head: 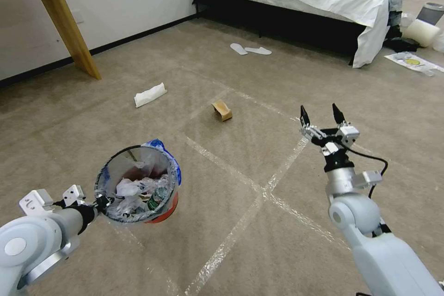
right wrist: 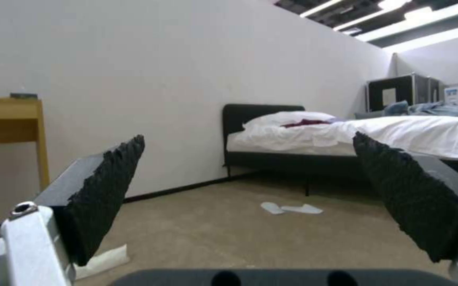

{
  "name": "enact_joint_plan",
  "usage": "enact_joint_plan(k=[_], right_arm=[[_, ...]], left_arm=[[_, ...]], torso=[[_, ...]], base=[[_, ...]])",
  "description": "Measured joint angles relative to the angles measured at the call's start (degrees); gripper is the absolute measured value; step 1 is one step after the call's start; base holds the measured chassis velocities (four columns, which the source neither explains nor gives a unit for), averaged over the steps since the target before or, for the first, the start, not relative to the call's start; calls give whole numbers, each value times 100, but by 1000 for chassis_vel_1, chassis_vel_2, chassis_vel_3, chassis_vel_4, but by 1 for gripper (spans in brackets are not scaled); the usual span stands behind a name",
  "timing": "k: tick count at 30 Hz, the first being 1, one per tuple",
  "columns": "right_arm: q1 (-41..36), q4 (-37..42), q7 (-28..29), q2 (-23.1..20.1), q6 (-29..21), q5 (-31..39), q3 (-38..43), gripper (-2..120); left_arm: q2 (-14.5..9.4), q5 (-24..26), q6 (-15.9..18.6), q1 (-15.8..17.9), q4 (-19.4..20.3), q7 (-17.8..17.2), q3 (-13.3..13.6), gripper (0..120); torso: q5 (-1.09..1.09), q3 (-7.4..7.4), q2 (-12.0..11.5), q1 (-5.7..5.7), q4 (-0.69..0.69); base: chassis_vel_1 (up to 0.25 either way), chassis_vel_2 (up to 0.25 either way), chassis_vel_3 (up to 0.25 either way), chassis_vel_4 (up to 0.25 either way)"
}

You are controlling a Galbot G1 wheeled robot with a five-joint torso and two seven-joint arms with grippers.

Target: Pick up the trash bin and place the garbage on the floor into it.

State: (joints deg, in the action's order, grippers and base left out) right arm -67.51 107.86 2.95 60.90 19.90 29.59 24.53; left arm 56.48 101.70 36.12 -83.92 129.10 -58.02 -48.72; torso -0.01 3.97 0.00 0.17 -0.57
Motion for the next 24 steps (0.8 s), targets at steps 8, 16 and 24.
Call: enact_joint_plan(k=[8, 16, 24], right_arm=[[-198, -21, -51, 208, 71, -228, -67, 100], [-251, -62, -87, 268, 147, -268, -189, 100], [-230, -71, -102, 219, 173, -271, -228, 100]], left_arm=[[-29, 117, 22, -123, 181, -133, -155, 0], [28, 84, 93, -313, 308, -170, -303, 0], [56, -28, 146, -420, 315, -182, -485, 0]], torso=[[0, 0, 0, 0, 1], [0, 1, 0, 0, 1], [0, 1, 0, 1, 1]], base=[[0, 0, 0, 0], [0, 0, 0, 0], [0, 0, 0, 0]])
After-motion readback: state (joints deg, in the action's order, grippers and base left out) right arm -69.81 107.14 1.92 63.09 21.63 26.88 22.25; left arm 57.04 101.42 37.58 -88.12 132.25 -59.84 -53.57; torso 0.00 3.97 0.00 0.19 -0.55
